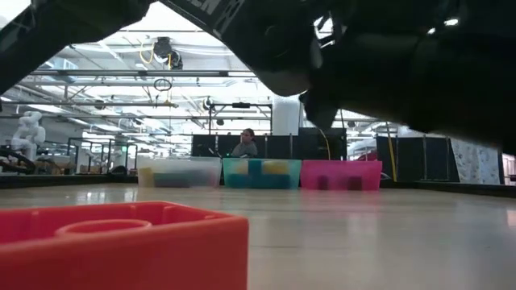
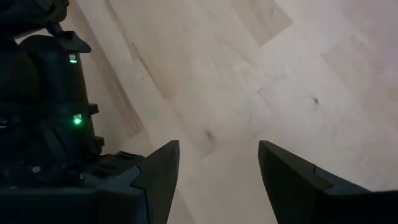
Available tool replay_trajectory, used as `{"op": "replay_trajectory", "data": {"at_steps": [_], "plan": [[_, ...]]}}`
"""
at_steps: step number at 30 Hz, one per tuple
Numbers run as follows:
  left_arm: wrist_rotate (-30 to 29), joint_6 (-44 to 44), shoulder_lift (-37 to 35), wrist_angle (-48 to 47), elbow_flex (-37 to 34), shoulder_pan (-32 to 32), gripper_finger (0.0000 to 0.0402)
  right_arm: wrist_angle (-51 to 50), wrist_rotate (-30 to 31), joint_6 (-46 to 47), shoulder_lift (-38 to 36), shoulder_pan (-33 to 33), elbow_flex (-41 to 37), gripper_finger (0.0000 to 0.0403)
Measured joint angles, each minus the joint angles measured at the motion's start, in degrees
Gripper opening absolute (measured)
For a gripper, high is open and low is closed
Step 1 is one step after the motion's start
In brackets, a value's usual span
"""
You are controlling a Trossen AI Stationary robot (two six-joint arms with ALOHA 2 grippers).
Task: Sort blocks by size
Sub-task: Put the blue 4 stud game piece into the red bin
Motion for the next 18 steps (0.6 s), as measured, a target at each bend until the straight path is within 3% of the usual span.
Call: {"op": "replay_trajectory", "data": {"at_steps": [14,18], "plan": [[1.88,-3.0,6.6,-0.39,8.13,-0.11,0.0221,1.28,0.89,4.8,1.33,2.55,0.0,0.0203],[1.88,-3.03,6.6,-0.21,8.15,-0.11,0.0199,1.39,0.93,4.71,1.33,2.61,0.0,0.0203]]}}
